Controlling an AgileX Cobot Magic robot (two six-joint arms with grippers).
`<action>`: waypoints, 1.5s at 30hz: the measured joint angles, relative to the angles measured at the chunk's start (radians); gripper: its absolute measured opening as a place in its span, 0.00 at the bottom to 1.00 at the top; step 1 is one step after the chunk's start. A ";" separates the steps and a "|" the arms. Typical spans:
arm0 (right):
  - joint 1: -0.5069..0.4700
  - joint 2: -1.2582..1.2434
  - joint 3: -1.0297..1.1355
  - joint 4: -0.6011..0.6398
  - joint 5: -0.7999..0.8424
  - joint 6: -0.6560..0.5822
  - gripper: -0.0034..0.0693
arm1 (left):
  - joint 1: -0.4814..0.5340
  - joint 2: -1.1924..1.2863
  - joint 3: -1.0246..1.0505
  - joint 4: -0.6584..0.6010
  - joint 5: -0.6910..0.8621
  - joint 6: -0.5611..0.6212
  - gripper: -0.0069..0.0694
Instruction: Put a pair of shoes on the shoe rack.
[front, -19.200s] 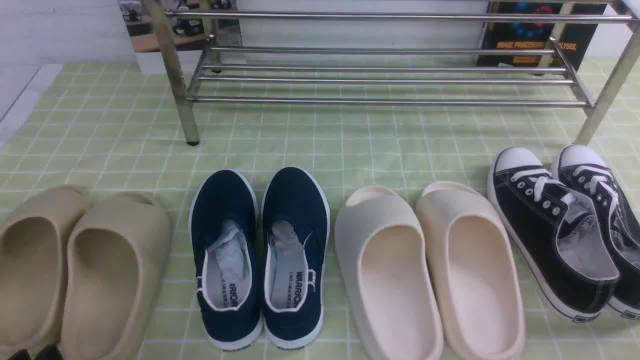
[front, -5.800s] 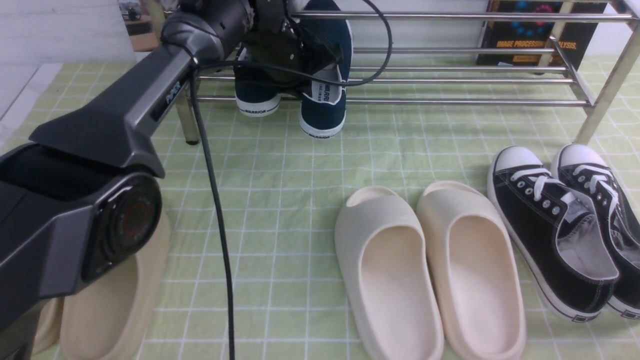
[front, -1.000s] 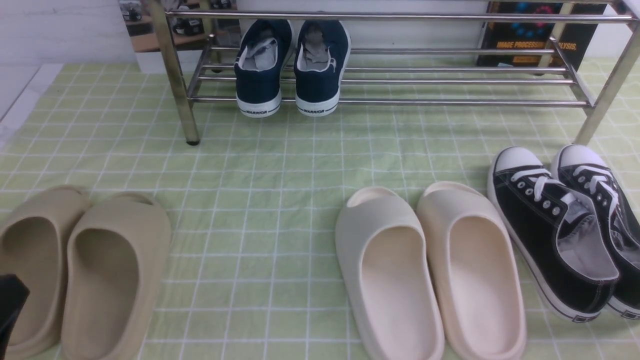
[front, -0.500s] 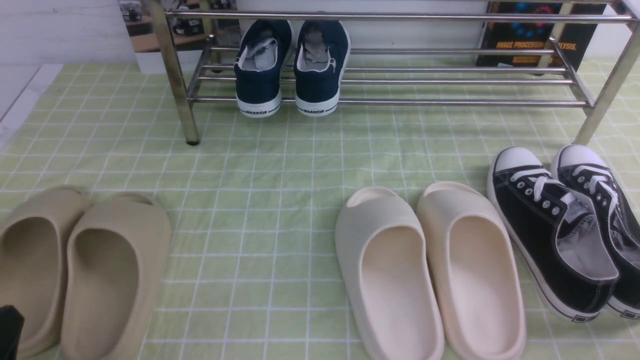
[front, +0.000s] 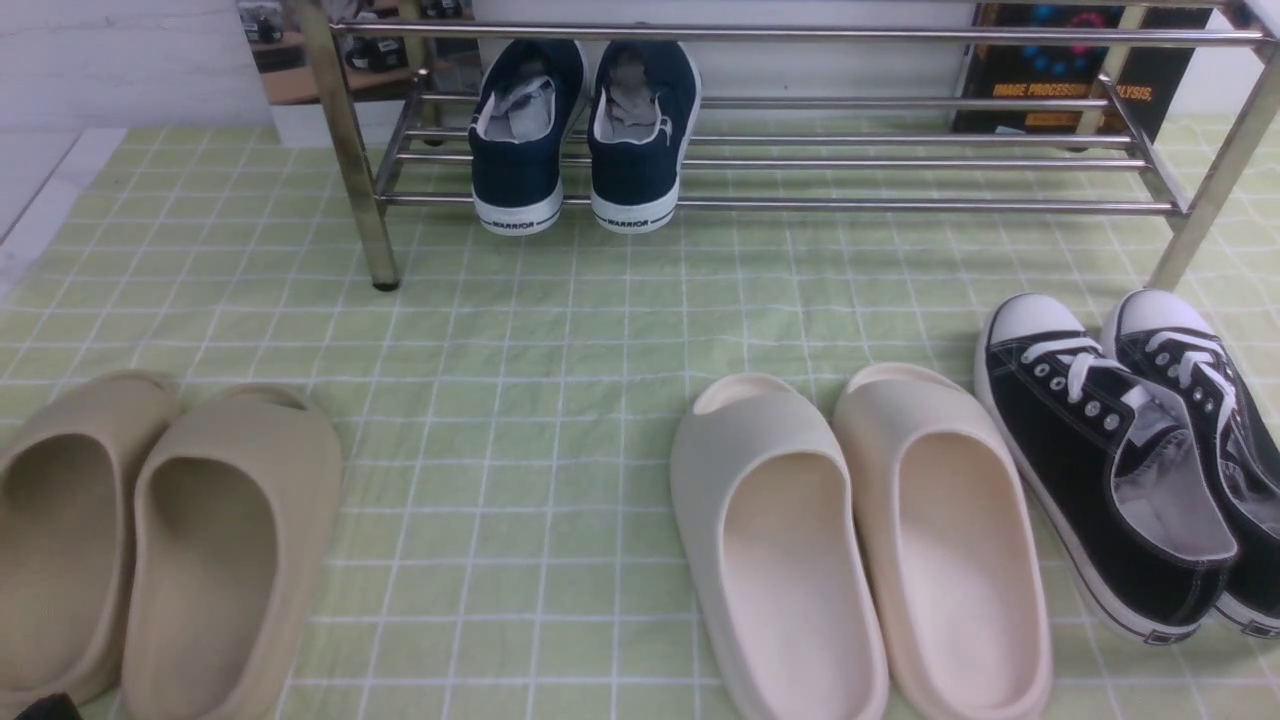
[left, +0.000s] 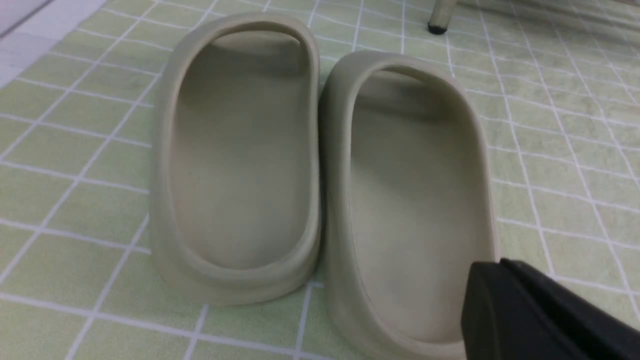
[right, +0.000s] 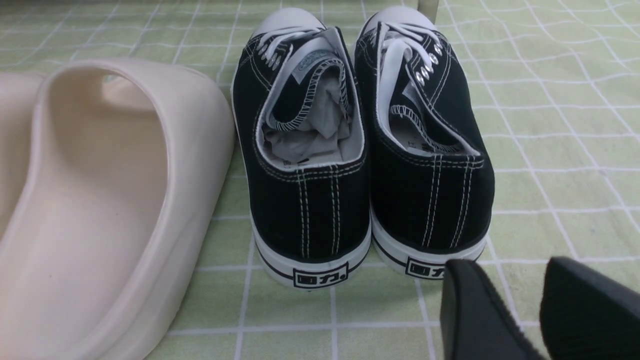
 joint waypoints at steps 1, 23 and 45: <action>0.000 0.000 0.000 0.000 0.000 0.000 0.38 | 0.000 0.000 0.000 0.000 0.001 0.000 0.07; 0.000 0.000 0.000 0.000 0.000 0.000 0.38 | 0.000 0.000 0.000 -0.023 0.001 0.002 0.07; 0.000 0.000 0.000 0.000 0.000 0.000 0.38 | 0.000 0.000 0.000 -0.025 0.003 0.002 0.07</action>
